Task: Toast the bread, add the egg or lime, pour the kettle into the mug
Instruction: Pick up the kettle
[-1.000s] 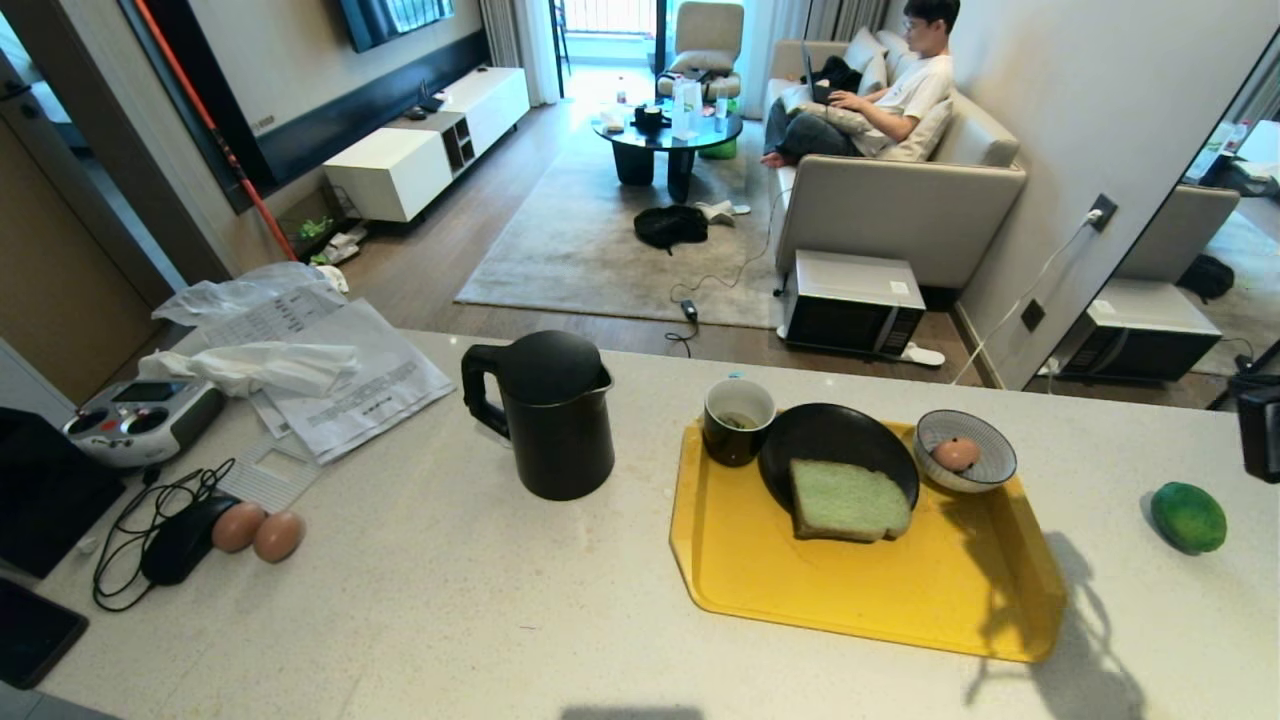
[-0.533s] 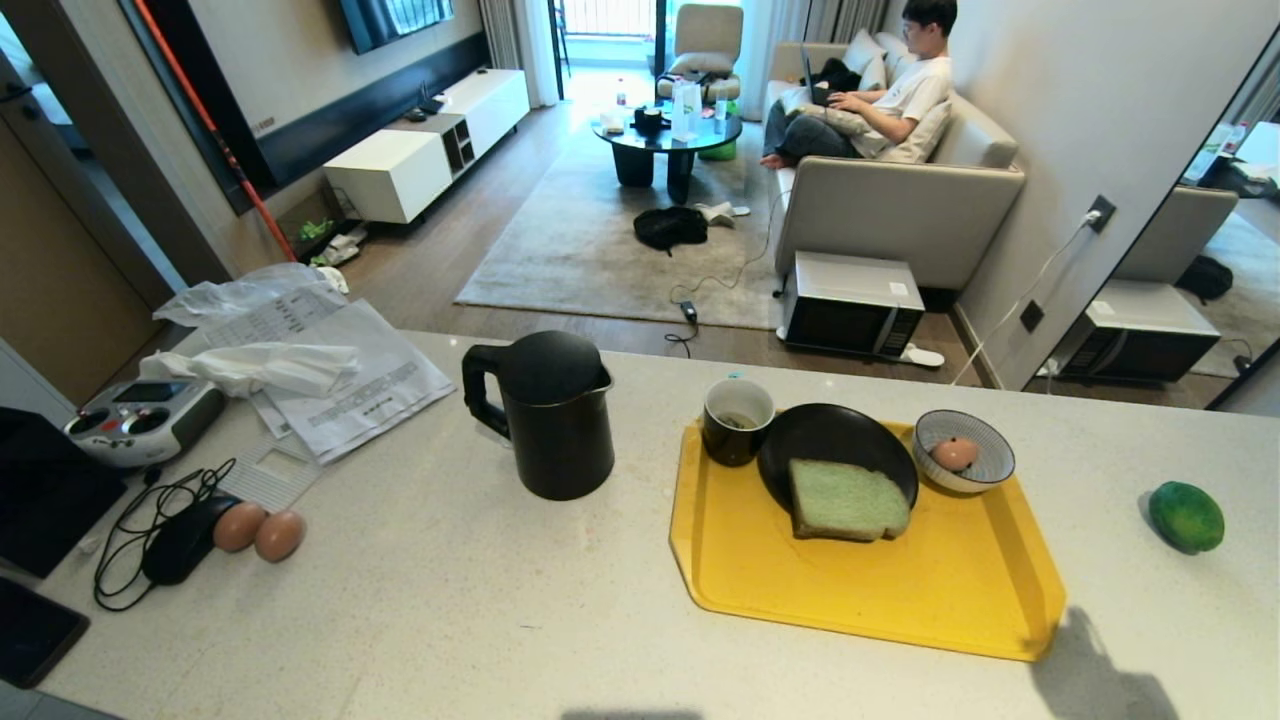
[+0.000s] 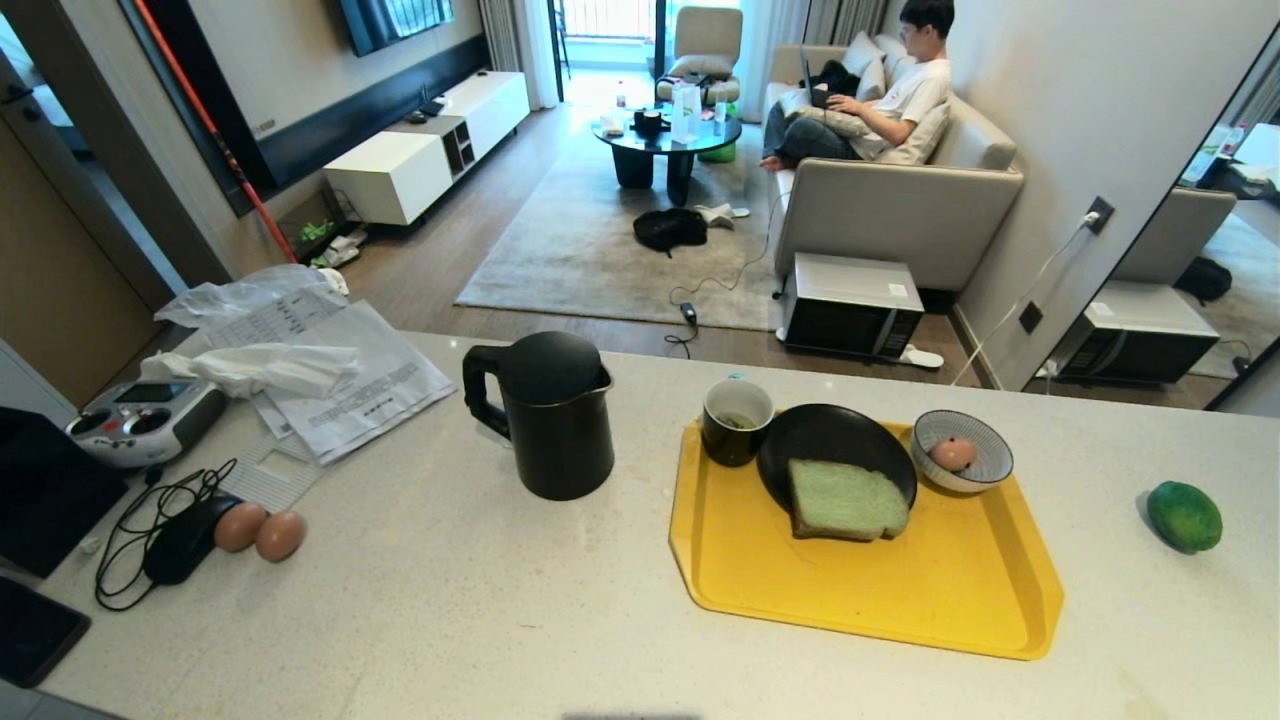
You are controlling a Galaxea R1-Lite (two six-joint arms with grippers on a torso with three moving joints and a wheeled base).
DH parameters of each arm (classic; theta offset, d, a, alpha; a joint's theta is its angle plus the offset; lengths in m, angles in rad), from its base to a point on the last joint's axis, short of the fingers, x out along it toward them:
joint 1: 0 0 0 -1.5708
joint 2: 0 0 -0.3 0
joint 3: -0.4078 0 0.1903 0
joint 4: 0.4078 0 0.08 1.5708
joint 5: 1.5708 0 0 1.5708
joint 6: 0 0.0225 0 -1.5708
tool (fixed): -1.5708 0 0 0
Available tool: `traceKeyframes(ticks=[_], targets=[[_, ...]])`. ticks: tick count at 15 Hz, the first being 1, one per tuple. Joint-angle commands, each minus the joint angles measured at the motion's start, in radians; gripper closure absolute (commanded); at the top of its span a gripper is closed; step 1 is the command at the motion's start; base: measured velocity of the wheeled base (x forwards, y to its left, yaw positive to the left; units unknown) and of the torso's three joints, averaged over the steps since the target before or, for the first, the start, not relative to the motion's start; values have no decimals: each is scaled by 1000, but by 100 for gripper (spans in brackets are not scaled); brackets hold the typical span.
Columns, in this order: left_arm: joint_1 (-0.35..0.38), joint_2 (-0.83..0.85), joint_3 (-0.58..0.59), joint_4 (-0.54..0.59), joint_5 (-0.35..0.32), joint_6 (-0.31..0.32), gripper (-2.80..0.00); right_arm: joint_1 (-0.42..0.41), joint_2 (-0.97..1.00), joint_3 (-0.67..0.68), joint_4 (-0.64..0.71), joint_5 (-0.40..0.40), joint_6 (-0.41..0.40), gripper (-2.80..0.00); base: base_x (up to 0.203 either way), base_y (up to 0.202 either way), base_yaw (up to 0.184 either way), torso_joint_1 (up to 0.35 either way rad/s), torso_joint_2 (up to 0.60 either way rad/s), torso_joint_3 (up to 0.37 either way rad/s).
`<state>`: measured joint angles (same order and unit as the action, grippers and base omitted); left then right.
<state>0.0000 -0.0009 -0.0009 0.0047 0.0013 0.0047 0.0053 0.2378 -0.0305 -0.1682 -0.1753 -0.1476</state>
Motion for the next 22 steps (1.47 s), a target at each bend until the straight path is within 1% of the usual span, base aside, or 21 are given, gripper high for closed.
traceKeyframes(ticks=[1, 3, 5, 8, 10, 13, 14, 16, 22], targets=[[0, 1, -1, 0, 0, 0, 0, -5, -119, 26, 15, 24, 8, 0, 0, 0, 0, 0, 0, 0], [0, 1, -1, 0, 0, 0, 0, -7, -185, 29, 32, 90, 31, 0, 0, 0, 0, 0, 0, 0], [0, 1, -1, 0, 0, 0, 0, -7, -239, 31, 78, 155, 44, 0, 0, 0, 0, 0, 0, 0], [0, 1, 0, 0, 0, 0, 0, -7, -236, 32, 95, 170, 46, 0, 0, 0, 0, 0, 0, 0], [0, 1, 1, 0, 0, 0, 0, -7, -236, 32, 173, 189, 43, 0, 0, 0, 0, 0, 0, 0], [0, 1, -1, 0, 0, 0, 0, -7, -237, 32, 162, 190, 61, 0, 0, 0, 0, 0, 0, 0], [0, 1, -1, 0, 0, 0, 0, -7, -237, 32, 162, 188, 79, 0, 0, 0, 0, 0, 0, 0], [0, 1, 1, 0, 0, 0, 0, -7, -237, 32, 160, 181, 142, 0, 0, 0, 0, 0, 0, 0], [0, 1, 1, 0, 0, 0, 0, -7, -238, 32, 159, 180, 148, 0, 0, 0, 0, 0, 0, 0]])
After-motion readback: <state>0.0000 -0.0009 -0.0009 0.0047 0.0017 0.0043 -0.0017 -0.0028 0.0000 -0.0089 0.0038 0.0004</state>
